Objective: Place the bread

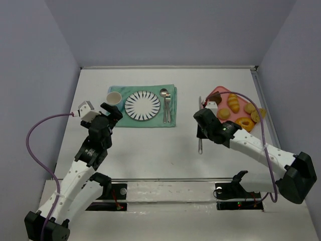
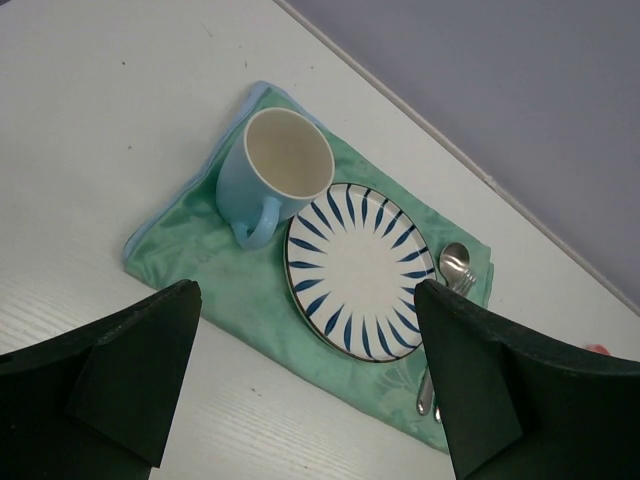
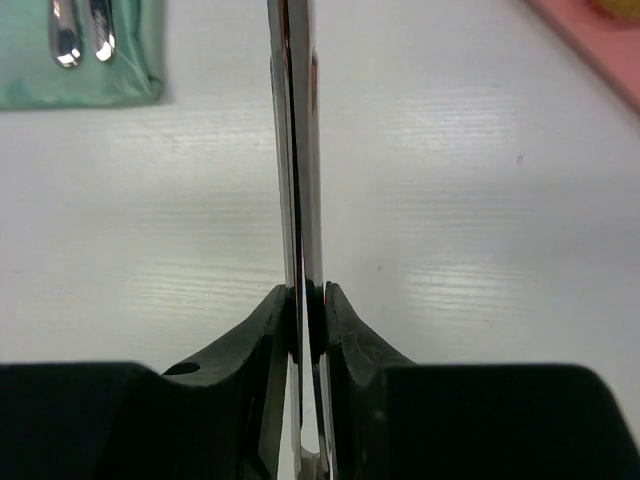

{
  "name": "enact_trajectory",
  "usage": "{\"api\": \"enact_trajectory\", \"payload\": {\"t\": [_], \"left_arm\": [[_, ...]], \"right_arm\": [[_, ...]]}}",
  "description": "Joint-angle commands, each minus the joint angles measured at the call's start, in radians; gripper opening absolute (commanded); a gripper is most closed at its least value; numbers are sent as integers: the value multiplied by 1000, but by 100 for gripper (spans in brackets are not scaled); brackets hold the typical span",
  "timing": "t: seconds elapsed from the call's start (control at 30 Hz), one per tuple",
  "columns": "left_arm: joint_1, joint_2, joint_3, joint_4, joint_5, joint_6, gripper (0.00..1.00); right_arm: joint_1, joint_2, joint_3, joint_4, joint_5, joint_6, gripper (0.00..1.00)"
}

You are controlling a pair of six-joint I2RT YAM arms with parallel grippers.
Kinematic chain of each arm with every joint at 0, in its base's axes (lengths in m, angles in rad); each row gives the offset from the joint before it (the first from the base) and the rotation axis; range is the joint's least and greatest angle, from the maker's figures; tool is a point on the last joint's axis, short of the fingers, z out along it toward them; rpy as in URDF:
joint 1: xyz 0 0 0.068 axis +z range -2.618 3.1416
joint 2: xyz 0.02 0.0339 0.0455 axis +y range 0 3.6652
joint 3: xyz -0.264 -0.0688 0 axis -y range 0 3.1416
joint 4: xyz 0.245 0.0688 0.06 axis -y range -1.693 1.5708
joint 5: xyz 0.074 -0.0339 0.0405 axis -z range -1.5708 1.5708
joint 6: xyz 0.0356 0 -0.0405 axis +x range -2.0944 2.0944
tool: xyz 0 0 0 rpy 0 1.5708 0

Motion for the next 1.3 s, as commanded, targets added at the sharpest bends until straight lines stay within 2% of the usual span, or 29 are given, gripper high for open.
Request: {"api": "enact_trajectory", "payload": {"t": [0.0, 0.23, 0.4, 0.43, 0.5, 0.77, 0.87, 1.1, 1.27], "left_arm": [[8, -5, -1, 27, -51, -19, 99], [8, -9, -2, 18, -74, -39, 99], [8, -12, -5, 16, -80, -48, 99], [8, -12, -5, 16, -79, -50, 99], [8, -12, -5, 15, -79, -50, 99], [8, -12, -5, 15, -80, -53, 99], [8, -11, -4, 15, -79, -53, 99], [9, -6, -5, 18, -80, -55, 99], [9, 1, -2, 18, -80, -55, 99]], "right_arm": [[-64, -92, 80, -33, 79, -11, 14], [-342, -222, 42, -73, -30, -32, 14], [-427, -238, 6, -81, -99, -49, 15], [-441, -230, 5, -81, -103, -49, 18], [-452, -219, 6, -84, -108, -54, 24], [-470, -176, 37, -84, -85, -64, 60], [-479, -161, 49, -82, -80, -64, 65], [-489, -124, 74, -78, -31, -58, 67], [-499, -69, 77, -43, -71, -72, 67]]}}
